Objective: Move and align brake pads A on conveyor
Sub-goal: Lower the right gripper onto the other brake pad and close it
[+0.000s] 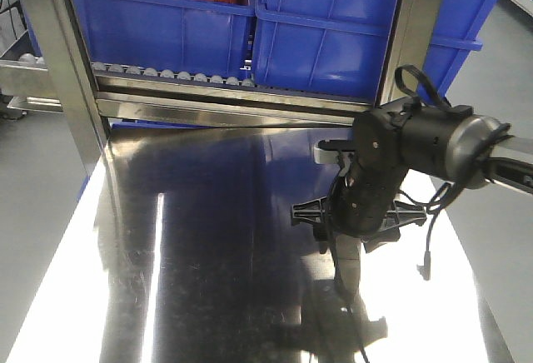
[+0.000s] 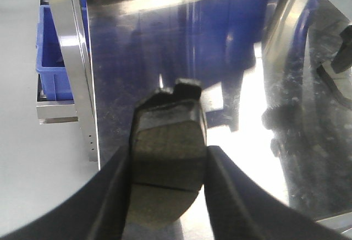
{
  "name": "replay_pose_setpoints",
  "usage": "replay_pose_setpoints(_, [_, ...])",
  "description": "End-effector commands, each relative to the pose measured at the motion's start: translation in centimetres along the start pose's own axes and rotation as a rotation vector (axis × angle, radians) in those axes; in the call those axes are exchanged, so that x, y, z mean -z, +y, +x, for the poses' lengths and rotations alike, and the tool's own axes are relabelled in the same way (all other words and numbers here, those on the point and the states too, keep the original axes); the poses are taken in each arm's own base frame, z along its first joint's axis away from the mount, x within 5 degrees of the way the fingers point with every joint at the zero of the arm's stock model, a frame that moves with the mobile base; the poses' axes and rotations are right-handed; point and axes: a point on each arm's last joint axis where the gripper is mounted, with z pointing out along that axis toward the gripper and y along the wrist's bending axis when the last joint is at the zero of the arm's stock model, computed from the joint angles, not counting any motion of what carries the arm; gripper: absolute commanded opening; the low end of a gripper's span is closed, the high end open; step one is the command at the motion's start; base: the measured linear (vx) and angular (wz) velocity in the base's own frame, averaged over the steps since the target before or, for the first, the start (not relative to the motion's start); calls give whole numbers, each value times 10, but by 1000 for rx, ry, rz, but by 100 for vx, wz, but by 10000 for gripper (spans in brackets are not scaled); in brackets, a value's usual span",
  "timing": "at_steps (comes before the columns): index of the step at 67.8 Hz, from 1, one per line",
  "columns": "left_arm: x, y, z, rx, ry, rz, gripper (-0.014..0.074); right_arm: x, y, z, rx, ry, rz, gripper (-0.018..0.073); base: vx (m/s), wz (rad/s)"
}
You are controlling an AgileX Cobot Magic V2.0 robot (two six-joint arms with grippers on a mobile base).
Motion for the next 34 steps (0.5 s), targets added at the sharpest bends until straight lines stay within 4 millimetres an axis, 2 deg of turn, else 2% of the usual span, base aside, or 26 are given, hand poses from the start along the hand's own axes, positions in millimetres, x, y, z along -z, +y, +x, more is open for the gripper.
replay_pose_setpoints(1, [5, -3, -14, 2, -97, 25, -6, 20, -1, -10, -9, -64, -3, 477, 0, 0])
replay_pose_setpoints(16, [5, -3, -14, 2, -97, 25, -6, 5, -15, -16, -43, -2, 11, 475, 0, 0])
replay_pose_setpoints(34, [5, -3, -14, 2, -97, 25, -6, 5, -14, -21, -8, -26, -6, 475, 0, 0])
